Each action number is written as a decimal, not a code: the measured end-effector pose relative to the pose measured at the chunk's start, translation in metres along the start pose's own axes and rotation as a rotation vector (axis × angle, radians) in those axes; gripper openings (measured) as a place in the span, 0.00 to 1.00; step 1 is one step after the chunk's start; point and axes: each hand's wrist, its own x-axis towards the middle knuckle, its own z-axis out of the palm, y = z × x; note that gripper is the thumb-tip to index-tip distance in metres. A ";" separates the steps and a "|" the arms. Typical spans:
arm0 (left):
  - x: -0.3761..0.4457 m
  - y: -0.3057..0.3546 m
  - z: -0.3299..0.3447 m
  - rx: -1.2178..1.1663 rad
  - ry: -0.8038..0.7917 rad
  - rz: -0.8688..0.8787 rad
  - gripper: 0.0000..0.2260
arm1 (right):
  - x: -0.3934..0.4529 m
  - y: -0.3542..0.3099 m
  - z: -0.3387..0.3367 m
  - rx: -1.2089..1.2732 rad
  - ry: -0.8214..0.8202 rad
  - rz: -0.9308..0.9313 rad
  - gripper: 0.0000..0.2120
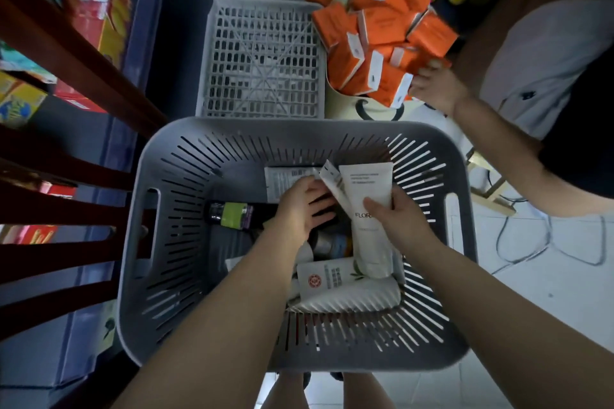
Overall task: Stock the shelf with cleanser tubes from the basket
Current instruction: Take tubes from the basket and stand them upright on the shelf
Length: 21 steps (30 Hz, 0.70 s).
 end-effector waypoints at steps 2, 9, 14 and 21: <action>0.006 -0.003 0.000 -0.002 -0.001 0.007 0.09 | 0.006 0.003 0.002 0.005 -0.006 0.025 0.16; 0.021 -0.015 -0.010 0.127 -0.192 0.036 0.16 | 0.018 0.012 0.008 0.317 -0.097 0.211 0.18; 0.013 -0.011 -0.008 0.231 -0.184 0.074 0.20 | 0.010 0.007 0.014 0.407 -0.200 0.211 0.09; -0.027 0.012 -0.014 0.383 0.008 0.283 0.11 | -0.015 -0.018 0.015 0.434 -0.162 0.140 0.12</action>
